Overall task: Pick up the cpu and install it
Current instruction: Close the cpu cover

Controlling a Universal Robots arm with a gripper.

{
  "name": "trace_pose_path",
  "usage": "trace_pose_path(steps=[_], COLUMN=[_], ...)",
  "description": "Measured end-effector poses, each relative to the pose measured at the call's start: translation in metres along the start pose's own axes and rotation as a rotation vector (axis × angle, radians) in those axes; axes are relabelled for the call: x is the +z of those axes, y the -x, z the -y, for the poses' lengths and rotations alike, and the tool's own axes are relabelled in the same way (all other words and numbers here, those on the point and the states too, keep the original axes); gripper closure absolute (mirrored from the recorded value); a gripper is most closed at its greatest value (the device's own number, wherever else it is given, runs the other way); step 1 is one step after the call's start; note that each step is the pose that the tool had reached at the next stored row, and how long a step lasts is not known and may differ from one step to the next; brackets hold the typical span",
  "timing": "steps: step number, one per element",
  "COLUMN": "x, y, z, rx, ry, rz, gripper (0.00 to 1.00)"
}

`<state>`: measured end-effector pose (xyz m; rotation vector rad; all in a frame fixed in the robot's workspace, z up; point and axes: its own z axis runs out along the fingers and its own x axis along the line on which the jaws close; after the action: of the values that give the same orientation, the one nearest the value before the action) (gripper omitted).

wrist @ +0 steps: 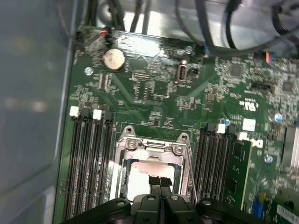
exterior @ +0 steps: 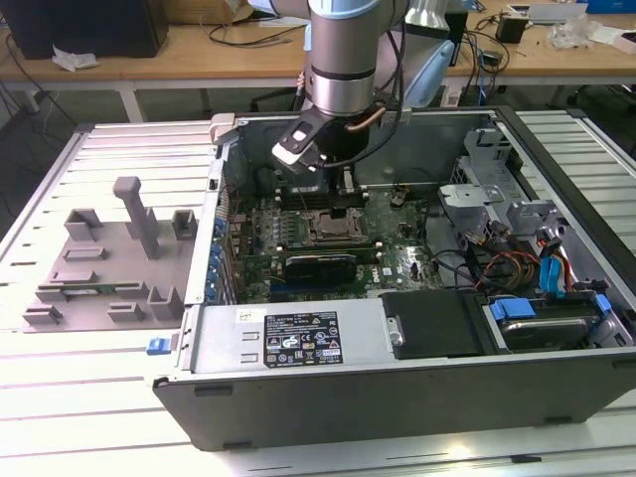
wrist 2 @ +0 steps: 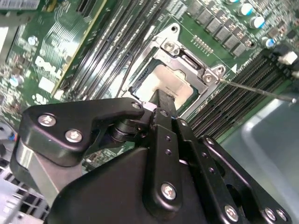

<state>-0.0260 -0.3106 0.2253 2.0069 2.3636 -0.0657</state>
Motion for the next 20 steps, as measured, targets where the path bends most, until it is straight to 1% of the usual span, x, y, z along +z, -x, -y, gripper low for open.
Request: trace_pose_path(steps=[5,6,8,10,12,15,17,19,20], x=[0.0000,0.0000,0.0000,0.0000,0.0001,0.0001,0.0001,0.0001,0.0001], y=[0.0000,0.0000,0.0000,0.0000,0.0000,0.0000,0.0000,0.0000,0.0000], z=[0.0000,0.0000,0.0000,0.0000,0.0000,0.0000,0.0000,0.0000,0.0000], rx=[-0.120,-0.138,-0.199,-0.240,-0.303,-0.365,-0.431,-0.471,-0.511], ry=[0.0069,0.0079,0.0115,0.0138,0.0175,0.0212,0.0249,0.0273,0.0297], rz=[0.0012,0.0013,0.0017,0.0020,0.0023,0.0028,0.0032,0.0035,0.0037], gripper=[0.89,0.89,0.89,0.89,0.89,0.89,0.89,0.89,0.89])
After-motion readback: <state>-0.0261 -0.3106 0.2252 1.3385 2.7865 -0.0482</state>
